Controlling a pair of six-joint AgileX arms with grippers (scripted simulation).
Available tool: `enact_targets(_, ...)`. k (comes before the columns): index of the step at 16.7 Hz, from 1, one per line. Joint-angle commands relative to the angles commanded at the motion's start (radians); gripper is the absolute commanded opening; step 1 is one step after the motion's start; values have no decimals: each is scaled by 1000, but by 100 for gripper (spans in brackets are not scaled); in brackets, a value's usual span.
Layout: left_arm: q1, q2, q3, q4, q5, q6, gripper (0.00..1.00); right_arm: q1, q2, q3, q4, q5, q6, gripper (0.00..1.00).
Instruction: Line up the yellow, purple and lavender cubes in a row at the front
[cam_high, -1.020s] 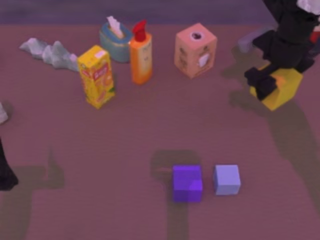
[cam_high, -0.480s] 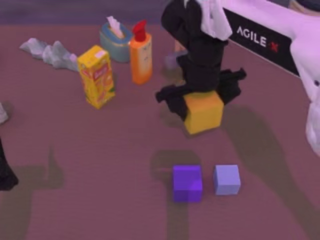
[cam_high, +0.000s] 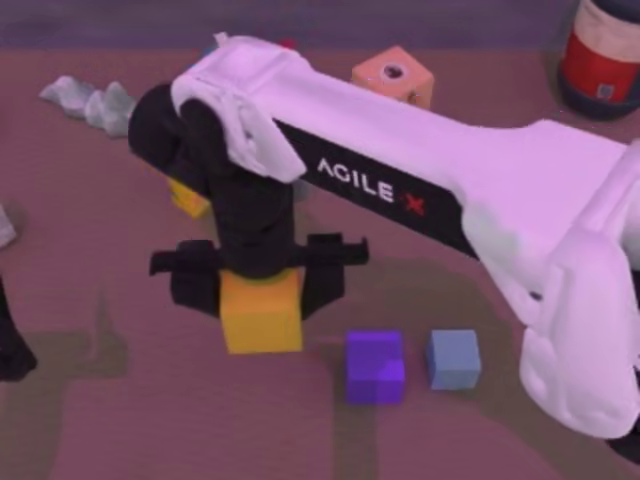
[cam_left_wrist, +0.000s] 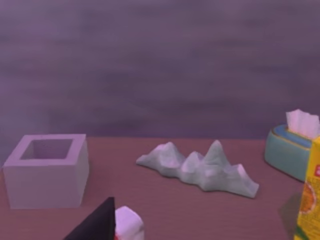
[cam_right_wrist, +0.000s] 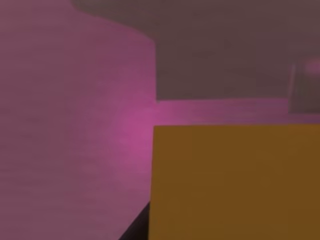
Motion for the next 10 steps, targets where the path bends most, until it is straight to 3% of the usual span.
enact_targets(3, 0, 0, 0, 0, 0, 0, 100, 52, -7, 24, -2, 7, 78, 0)
enact_targets(10, 0, 0, 0, 0, 0, 0, 100, 53, -8, 7, 16, 4, 81, 0)
